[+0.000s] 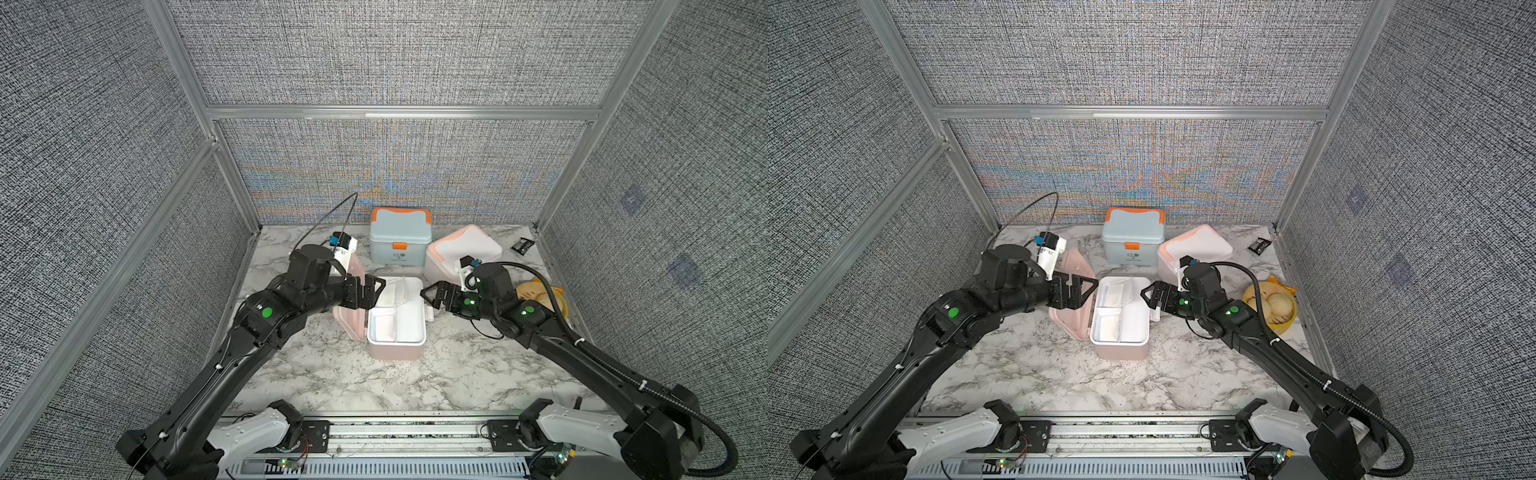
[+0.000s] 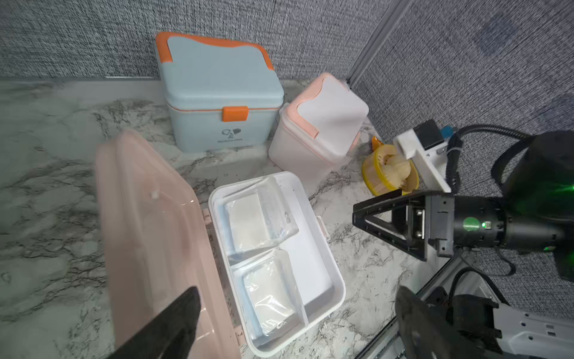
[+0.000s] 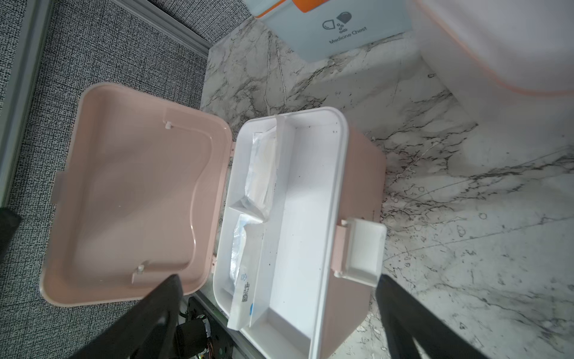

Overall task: Open first aid kits and take out gauze
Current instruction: Open the lid of the first aid kit, then pick up the gauze from the first aid kit.

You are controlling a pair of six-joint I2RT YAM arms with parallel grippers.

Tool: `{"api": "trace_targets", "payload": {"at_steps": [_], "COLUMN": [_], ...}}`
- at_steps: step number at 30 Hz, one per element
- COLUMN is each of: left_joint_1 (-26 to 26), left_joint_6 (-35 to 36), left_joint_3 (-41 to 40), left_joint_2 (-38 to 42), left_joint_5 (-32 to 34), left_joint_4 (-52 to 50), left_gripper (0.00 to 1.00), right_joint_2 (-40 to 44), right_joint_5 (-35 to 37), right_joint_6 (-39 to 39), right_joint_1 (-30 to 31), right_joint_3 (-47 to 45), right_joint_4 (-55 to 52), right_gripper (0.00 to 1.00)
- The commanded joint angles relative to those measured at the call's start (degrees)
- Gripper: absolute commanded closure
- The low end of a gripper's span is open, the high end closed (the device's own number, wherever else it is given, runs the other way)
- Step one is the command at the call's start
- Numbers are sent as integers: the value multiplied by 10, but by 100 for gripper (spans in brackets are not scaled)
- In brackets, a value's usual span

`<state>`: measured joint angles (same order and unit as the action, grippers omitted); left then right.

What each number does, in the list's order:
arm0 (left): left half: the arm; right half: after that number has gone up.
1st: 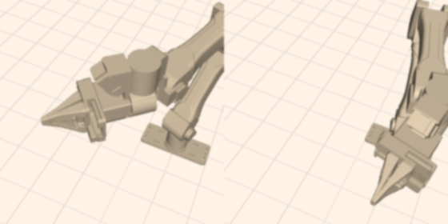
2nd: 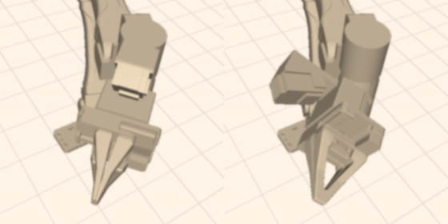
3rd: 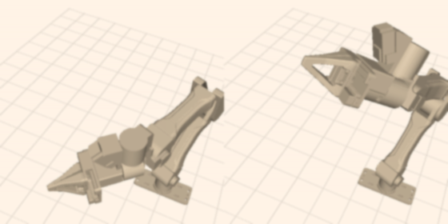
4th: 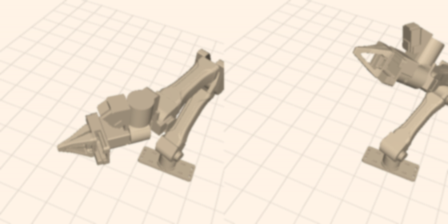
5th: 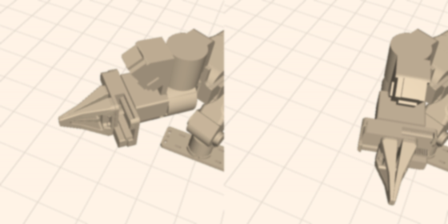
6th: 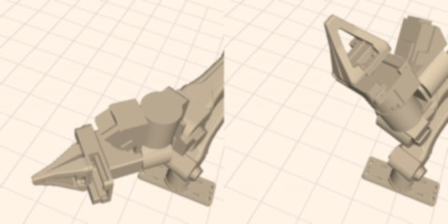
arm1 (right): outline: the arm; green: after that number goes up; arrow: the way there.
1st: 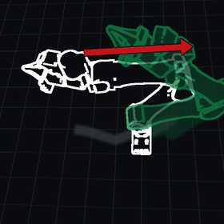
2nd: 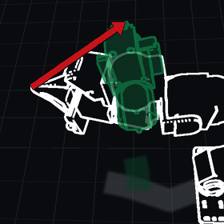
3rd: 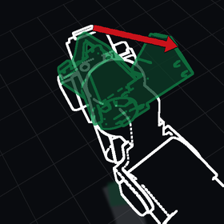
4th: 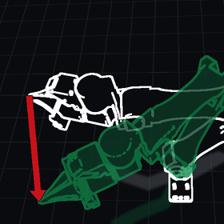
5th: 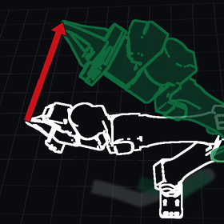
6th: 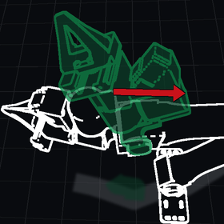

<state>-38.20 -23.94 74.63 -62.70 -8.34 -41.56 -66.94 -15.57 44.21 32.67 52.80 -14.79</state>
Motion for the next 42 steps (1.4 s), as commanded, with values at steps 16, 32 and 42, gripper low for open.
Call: {"api": "trace_targets", "payload": {"at_steps": [16,32,42], "left_joint_1": [15,33,33], "left_joint_6": [-11,-71,-83], "left_joint_3": [-160,-211,-230], "left_joint_2": [7,17,16], "left_joint_5": [62,11,-4], "left_joint_4": [79,129,160], "left_gripper": [1,0,1], "right_joint_2": [-91,-254,-291], "right_joint_5": [22,77,69], "right_joint_6": [-95,-106,-95], "right_joint_1": [53,69,63], "right_joint_3": [129,261,265], "right_joint_4": [-113,-158,-143], "right_gripper": [25,60,66]}}
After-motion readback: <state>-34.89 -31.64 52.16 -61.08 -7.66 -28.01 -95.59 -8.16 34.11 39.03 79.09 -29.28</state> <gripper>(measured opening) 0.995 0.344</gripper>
